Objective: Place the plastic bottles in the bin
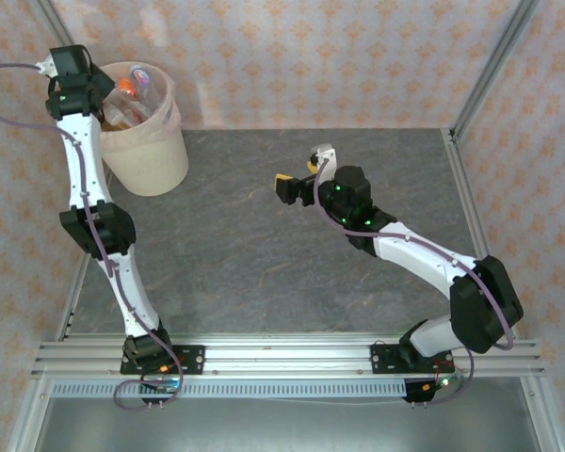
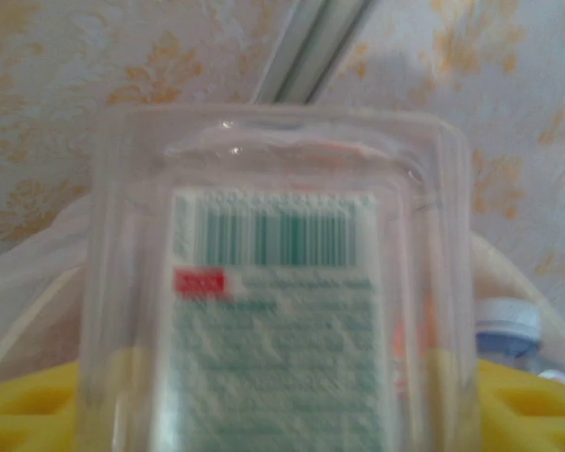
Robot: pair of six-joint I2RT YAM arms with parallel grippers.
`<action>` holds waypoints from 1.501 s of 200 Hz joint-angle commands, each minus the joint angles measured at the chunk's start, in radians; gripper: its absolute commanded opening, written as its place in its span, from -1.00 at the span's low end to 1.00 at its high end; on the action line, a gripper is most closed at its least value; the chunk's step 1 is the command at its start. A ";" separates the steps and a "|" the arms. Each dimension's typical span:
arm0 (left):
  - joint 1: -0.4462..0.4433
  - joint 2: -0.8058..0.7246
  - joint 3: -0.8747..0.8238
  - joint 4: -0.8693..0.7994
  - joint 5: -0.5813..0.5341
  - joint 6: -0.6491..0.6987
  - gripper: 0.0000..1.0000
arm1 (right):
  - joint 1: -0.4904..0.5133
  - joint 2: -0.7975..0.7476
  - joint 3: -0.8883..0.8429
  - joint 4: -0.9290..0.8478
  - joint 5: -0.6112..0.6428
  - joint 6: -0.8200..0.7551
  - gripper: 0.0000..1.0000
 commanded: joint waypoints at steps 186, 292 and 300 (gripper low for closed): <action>-0.009 -0.065 -0.003 -0.028 0.231 -0.022 1.00 | 0.001 -0.003 0.010 -0.015 0.045 0.025 0.98; -0.020 -0.784 -0.747 0.399 0.225 0.134 1.00 | -0.002 -0.186 -0.087 -0.020 0.351 0.031 0.98; -0.034 -0.848 -0.826 0.428 0.228 0.130 1.00 | -0.006 -0.211 -0.096 -0.034 0.391 0.027 0.98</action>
